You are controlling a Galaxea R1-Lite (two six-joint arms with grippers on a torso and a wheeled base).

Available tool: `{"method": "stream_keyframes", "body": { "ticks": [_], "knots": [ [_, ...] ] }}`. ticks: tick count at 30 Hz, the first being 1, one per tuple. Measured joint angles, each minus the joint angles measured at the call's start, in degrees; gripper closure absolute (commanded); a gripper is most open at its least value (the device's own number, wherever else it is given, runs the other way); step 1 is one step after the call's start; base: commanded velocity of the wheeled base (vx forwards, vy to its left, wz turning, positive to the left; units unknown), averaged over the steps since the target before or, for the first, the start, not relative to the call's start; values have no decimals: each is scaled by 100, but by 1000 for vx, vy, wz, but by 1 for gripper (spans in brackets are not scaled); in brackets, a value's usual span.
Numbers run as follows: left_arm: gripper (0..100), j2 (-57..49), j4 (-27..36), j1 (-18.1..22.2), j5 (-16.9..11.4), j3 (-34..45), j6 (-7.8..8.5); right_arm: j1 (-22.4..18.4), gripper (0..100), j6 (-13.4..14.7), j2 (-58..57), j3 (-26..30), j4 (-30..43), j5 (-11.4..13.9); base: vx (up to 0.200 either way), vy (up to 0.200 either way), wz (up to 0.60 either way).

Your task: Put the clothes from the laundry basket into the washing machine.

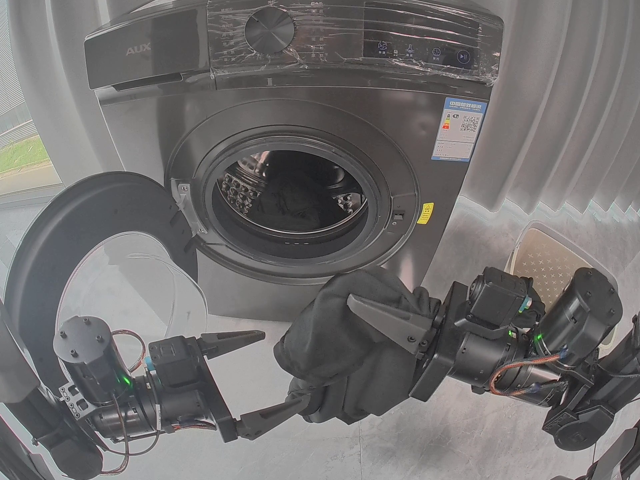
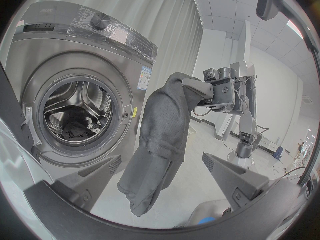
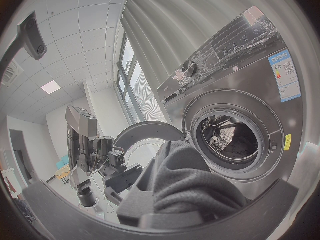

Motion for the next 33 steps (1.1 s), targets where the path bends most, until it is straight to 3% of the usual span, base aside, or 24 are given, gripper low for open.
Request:
{"method": "stream_keyframes", "body": {
  "ticks": [15, 28, 33],
  "knots": [
    [0, 17, -2, 0, -5, 50, 4, -17, 100, -20, 6, -22, -2, -15, 0, 0, 0],
    [0, 26, -4, 9, -9, 78, 11, -122, 100, -41, 48, -122, -2, -178, 0, 0, 0],
    [0, 89, -2, 0, -216, 201, 110, -96, 100, -39, 48, -146, -2, -197, 0, 0, 0]
  ]
}}
